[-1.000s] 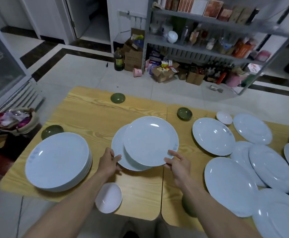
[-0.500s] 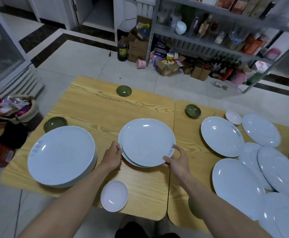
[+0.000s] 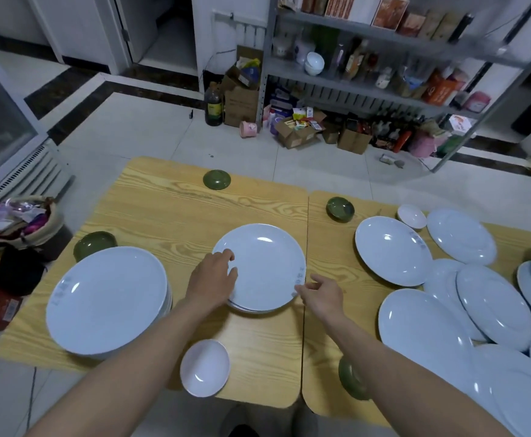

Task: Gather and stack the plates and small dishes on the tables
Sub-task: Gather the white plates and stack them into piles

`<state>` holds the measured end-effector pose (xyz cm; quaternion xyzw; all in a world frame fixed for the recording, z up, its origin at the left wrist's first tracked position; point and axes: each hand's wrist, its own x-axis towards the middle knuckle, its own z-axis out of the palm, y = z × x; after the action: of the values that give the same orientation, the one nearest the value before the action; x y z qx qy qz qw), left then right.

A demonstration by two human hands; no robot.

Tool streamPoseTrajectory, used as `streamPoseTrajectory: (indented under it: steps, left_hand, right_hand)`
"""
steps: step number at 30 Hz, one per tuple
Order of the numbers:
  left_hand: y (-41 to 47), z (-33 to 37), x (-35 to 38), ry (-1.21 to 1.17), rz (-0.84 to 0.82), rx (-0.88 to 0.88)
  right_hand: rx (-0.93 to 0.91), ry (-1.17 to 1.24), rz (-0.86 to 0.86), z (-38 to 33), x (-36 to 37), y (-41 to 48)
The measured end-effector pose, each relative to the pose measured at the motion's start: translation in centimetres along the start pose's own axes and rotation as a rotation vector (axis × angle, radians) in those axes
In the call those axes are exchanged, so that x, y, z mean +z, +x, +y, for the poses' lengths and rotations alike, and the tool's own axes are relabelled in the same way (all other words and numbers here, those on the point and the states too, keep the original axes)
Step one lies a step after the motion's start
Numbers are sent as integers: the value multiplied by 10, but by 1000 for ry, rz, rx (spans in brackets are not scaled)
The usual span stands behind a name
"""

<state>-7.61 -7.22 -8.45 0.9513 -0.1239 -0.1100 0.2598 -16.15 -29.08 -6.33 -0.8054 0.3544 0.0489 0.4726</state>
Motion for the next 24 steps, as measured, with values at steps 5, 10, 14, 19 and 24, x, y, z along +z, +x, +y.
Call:
streamPoseTrajectory:
  steps: [5, 10, 14, 19, 24]
  left_hand:
    - [5, 65, -7, 344, -69, 235]
    - [1, 146, 17, 503, -105, 367]
    - [-11, 211, 48, 521, -88, 400]
    - [-31, 292, 100, 521, -79, 432]
    - [-49, 364, 146, 438, -91, 440]
  right_hand:
    - [-302, -700, -94, 1, -40, 1]
    - [-363, -1050, 43, 25, -110, 9]
    - [-298, -1090, 89, 57, -179, 11]
    - [-260, -1031, 137, 111, -260, 12]
    - [-197, -933, 143, 162, -321, 16]
